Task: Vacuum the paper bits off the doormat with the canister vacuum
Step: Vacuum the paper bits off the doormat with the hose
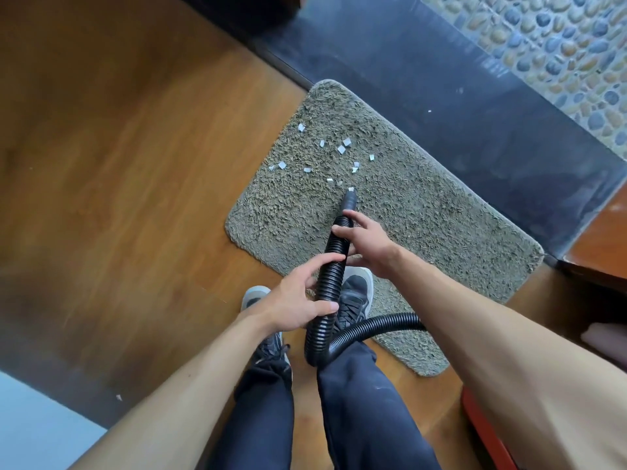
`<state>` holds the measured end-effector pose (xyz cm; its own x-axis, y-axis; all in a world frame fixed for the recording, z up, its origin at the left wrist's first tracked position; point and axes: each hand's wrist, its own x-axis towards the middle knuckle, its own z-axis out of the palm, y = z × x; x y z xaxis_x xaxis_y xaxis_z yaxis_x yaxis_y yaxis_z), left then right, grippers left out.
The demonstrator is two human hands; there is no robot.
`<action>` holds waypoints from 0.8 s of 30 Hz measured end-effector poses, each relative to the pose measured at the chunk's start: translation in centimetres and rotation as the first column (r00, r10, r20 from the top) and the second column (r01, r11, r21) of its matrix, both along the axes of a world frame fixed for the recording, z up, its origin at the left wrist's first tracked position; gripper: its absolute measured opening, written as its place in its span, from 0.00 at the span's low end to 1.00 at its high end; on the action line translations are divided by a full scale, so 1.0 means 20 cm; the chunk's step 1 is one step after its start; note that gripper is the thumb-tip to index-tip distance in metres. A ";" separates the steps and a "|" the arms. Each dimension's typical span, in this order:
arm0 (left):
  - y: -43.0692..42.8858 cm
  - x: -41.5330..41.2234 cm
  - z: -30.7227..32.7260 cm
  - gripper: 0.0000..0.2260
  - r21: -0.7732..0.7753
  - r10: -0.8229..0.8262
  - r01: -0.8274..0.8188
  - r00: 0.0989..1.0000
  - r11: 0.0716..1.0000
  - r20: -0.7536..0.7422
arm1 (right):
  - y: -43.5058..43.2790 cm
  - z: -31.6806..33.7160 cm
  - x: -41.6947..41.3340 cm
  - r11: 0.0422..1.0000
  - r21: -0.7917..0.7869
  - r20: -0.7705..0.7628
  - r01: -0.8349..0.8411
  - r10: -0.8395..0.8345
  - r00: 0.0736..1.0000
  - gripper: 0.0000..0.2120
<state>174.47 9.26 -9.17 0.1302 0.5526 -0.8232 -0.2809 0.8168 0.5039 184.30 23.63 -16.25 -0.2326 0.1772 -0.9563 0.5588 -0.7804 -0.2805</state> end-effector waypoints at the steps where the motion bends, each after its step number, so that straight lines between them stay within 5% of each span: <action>1: 0.00 0.00 0.00 0.31 0.011 -0.003 0.003 1.000 1.000 -0.007 | 0.01 0.00 0.00 1.000 0.001 -0.007 0.001 -0.001 1.000 0.26; 13: 0.01 -0.05 -0.05 0.32 0.019 -0.019 0.020 1.000 1.000 -0.008 | 0.01 -0.03 -0.05 0.998 0.046 0.000 0.048 -0.048 0.999 0.28; 24: -0.08 -0.11 -0.04 0.32 -0.024 0.047 -0.047 0.999 0.999 0.005 | -0.07 -0.06 -0.19 0.994 0.074 -0.014 -0.083 0.084 0.996 0.26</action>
<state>172.22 7.59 -9.89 0.1088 0.5384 -0.8357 -0.3216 0.8145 0.4829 180.47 22.28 -17.39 -0.2657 0.2263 -0.9371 0.6159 -0.7079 -0.3456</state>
